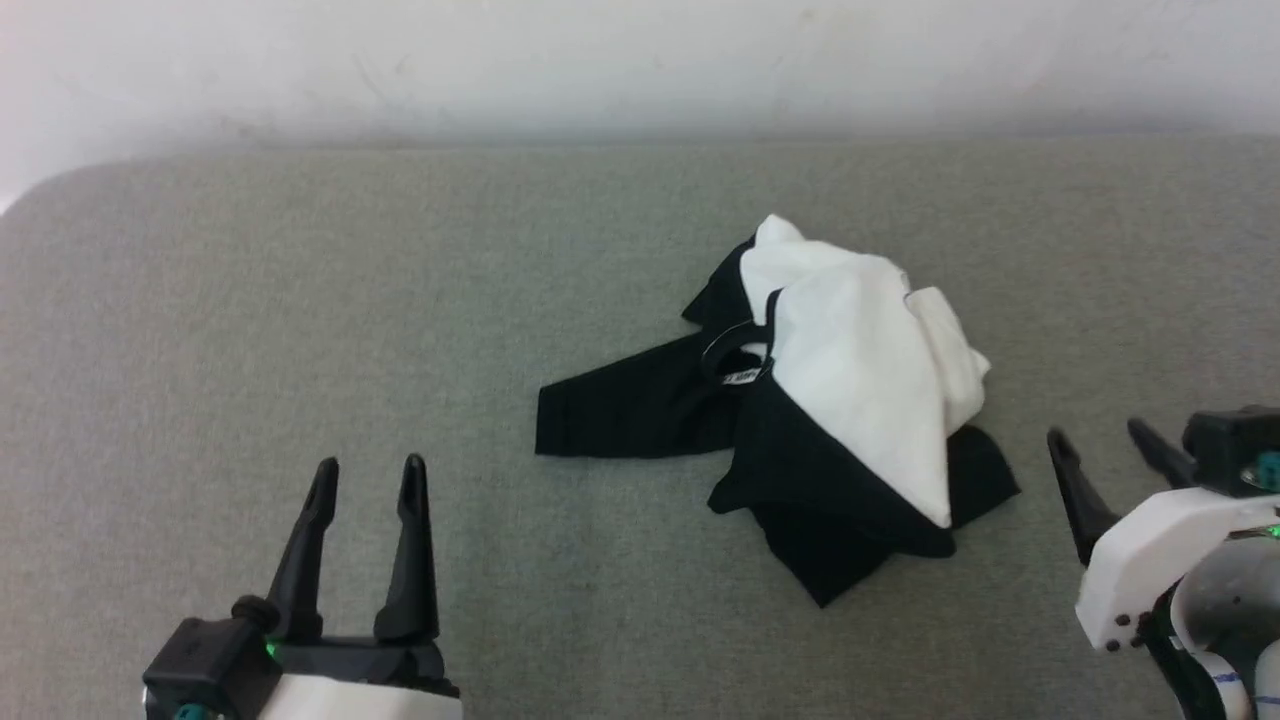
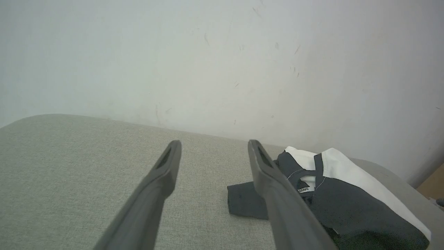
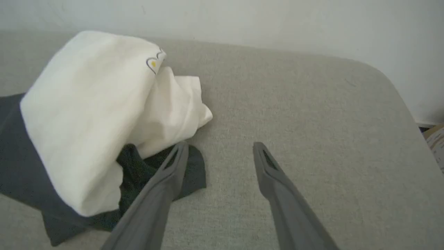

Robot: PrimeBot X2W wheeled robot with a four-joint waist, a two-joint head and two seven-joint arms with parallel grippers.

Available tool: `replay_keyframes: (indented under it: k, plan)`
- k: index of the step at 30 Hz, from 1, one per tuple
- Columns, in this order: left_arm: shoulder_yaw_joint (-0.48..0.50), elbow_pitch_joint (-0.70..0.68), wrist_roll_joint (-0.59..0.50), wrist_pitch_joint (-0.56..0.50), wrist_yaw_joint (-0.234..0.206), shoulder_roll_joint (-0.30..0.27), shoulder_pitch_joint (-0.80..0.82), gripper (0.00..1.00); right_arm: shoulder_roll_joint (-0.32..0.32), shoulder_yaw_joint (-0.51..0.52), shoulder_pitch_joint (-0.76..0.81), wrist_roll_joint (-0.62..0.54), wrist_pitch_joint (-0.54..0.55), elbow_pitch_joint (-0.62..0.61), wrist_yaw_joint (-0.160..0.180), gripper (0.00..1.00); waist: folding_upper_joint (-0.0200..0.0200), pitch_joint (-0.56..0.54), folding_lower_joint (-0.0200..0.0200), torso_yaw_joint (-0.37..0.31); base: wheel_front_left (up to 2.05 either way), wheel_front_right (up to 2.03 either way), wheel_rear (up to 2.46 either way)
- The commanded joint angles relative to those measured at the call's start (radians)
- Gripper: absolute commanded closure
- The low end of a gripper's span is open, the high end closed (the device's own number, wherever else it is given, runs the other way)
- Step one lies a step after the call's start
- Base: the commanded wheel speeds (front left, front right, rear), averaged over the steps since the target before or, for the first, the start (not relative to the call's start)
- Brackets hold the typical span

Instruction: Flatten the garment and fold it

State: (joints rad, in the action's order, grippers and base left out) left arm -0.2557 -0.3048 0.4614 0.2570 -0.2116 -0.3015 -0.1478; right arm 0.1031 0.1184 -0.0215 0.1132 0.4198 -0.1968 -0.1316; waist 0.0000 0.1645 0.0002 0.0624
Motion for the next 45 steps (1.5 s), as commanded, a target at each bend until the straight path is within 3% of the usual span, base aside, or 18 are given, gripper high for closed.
replay_keyframes:
  k: [1,5,14,15,16,18,23,28,33,37,41,45]
  plan:
    - [0.000,0.008,-0.015,0.005,0.009,0.009,0.020,0.00,0.029,-0.009,-0.014,0.015,0.055,0.014,0.001,0.00,0.0000,0.053,-0.0002,0.040,0.00,0.00,0.00]
    - [0.002,0.023,-0.025,0.005,0.023,0.025,0.037,0.00,0.077,-0.023,-0.026,0.062,0.141,0.042,0.001,0.00,0.0000,0.088,-0.0002,0.069,0.00,0.00,0.00]
    - [-0.006,0.047,-0.033,0.005,0.046,0.039,0.071,0.00,0.099,-0.069,-0.059,0.126,0.195,0.184,0.001,0.00,0.0000,0.127,-0.0002,0.108,0.00,0.00,0.00]
    - [-0.009,0.051,-0.033,0.005,0.047,0.041,0.076,0.00,0.098,-0.076,-0.064,0.132,0.202,0.204,0.001,0.06,0.0000,0.128,-0.0002,0.109,0.00,0.00,0.00]
    - [-0.012,0.054,-0.033,0.005,0.048,0.043,0.081,0.00,0.098,-0.083,-0.068,0.135,0.210,0.223,0.001,0.53,0.0000,0.129,-0.0002,0.109,0.00,0.00,0.00]
    - [-0.018,0.061,-0.031,0.004,0.051,0.047,0.090,0.00,0.100,-0.090,-0.080,0.139,0.207,0.247,0.001,1.00,0.0000,0.125,-0.0002,0.106,0.00,0.00,0.00]
    - [-0.018,0.074,-0.025,0.003,0.044,0.052,0.085,0.00,0.107,-0.091,-0.109,0.126,0.173,0.251,0.001,1.00,0.0000,0.092,-0.0002,0.080,0.00,0.00,0.00]
    - [-0.004,0.078,-0.017,0.003,0.035,0.046,0.058,0.00,0.146,-0.063,-0.163,0.114,0.130,0.176,0.001,1.00,0.0000,0.034,-0.0002,0.036,0.00,0.00,0.00]
    - [0.011,0.064,-0.009,-0.002,0.022,0.036,0.025,0.00,0.213,0.088,-0.169,0.068,0.108,0.067,0.001,1.00,0.0000,-0.018,-0.0002,0.006,0.00,0.00,0.00]
    - [0.021,0.048,-0.004,-0.007,0.015,0.025,0.001,0.00,0.250,0.276,-0.059,0.015,0.105,0.008,0.001,1.00,0.0000,-0.034,-0.0002,-0.002,0.00,0.00,0.00]
    - [0.026,0.039,0.000,-0.013,0.008,0.019,-0.020,0.00,0.200,0.431,0.132,-0.036,0.093,-0.021,0.001,1.00,0.0000,-0.044,-0.0002,0.002,0.00,0.00,0.00]
    - [0.028,0.031,0.002,-0.022,0.002,0.011,-0.039,0.00,0.123,0.481,0.258,-0.036,0.038,0.021,0.001,1.00,0.0000,-0.047,-0.0002,0.001,0.00,0.00,0.00]
